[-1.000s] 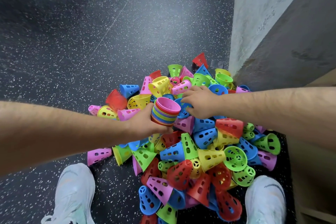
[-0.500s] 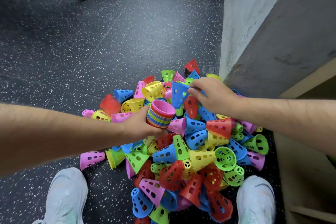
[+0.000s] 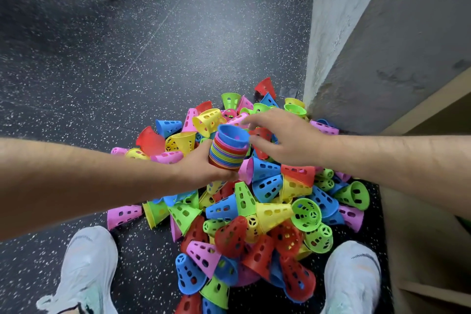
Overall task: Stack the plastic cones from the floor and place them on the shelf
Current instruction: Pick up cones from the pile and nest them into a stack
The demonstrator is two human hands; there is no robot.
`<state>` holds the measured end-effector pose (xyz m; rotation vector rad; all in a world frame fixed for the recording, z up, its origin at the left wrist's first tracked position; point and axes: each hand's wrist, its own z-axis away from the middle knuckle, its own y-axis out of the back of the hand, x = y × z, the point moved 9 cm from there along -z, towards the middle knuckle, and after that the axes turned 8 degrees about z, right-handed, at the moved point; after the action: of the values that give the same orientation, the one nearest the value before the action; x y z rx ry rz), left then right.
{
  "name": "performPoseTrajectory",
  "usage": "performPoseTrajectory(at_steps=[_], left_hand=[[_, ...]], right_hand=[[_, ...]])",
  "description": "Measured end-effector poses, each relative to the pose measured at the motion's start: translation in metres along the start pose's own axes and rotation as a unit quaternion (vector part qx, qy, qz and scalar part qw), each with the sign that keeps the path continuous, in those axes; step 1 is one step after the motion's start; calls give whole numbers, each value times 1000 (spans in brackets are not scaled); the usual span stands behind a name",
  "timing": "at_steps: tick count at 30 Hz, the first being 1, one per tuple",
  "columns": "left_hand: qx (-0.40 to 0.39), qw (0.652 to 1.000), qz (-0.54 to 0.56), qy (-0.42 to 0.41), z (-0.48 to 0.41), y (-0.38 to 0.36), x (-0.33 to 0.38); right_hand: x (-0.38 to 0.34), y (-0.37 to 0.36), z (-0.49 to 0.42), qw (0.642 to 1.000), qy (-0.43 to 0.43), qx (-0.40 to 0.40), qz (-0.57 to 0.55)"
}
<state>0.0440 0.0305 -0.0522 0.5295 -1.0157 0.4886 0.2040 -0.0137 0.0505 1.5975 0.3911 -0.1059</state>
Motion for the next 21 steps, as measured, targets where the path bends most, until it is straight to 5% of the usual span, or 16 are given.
performPoseTrajectory(at_steps=[9,21], left_hand=[[-13,1000,-12,-7,-20,-17,5],[-32,999,13,9,-33,-14,-6]], right_hand=[[60,-37,0,973,-100,-146,145],[77,-68,-23,960,-97,-164,205]])
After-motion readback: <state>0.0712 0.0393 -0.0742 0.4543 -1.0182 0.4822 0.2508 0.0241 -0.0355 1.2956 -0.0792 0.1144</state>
